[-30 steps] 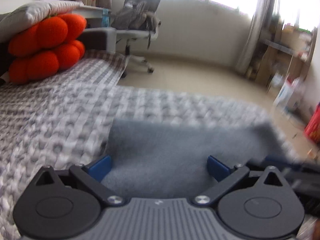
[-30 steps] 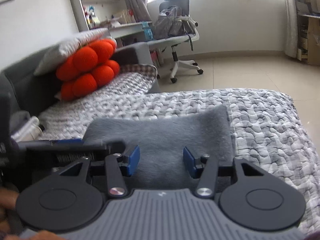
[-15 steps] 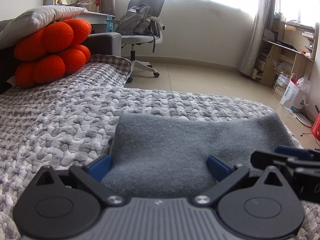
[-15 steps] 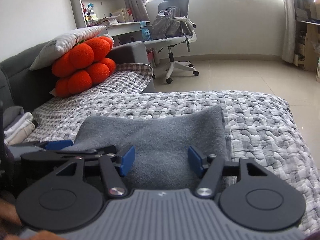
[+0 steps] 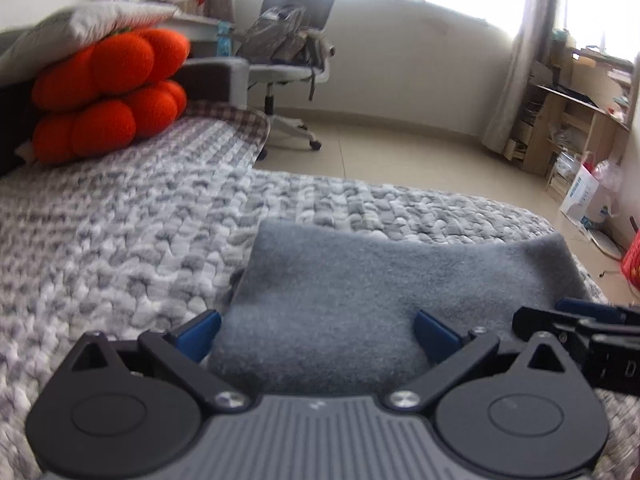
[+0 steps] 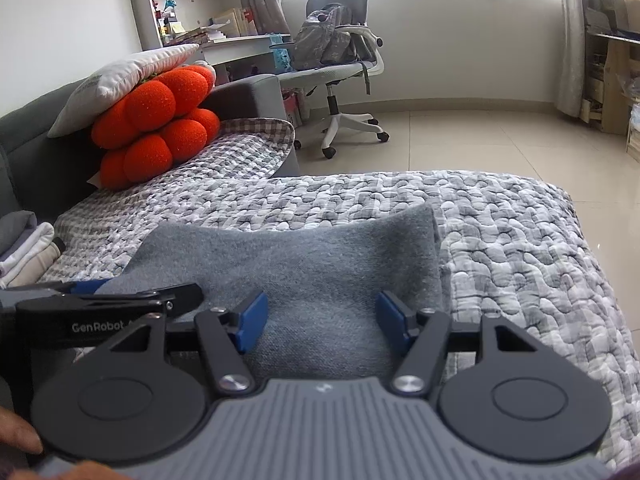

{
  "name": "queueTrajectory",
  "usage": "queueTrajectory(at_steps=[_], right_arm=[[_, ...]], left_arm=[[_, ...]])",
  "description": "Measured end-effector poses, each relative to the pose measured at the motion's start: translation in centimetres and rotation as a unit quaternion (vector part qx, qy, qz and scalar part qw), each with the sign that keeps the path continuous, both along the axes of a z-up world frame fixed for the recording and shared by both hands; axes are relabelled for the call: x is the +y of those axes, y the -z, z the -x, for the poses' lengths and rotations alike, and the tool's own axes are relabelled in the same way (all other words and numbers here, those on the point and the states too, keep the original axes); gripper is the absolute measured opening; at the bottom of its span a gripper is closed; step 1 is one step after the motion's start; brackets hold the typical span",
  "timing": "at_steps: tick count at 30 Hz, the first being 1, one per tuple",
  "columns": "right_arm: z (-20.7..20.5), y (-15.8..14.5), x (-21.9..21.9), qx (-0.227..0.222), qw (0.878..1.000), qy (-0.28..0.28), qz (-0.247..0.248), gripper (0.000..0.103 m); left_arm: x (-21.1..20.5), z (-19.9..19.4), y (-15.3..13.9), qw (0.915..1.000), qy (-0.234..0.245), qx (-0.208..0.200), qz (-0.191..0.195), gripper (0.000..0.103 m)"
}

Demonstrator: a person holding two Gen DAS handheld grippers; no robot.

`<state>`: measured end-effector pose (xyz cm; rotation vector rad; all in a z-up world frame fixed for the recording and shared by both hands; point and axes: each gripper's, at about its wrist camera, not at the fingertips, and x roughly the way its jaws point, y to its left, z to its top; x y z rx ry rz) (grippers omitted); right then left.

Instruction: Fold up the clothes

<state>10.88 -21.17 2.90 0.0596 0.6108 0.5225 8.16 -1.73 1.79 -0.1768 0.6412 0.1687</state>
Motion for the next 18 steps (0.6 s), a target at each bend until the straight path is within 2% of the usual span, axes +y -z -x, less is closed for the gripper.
queueTrajectory(at_steps=[4,12,18], right_arm=[[0.2,0.0,0.2,-0.004,1.0,-0.001,0.006,0.068],[0.3,-0.1,0.4,-0.013,1.0,0.004,0.012,0.07],[-0.4,0.2,0.1,-0.003,1.0,0.012,0.023,0.07]], left_arm=[[0.6,0.0,0.4,0.9996,0.0,0.005,0.028,0.103],[1.9,-0.1,0.7,0.9989,0.007,0.013,0.043,0.103],[3.2,-0.3,1.0,0.998,0.008,0.021,0.06,0.103]])
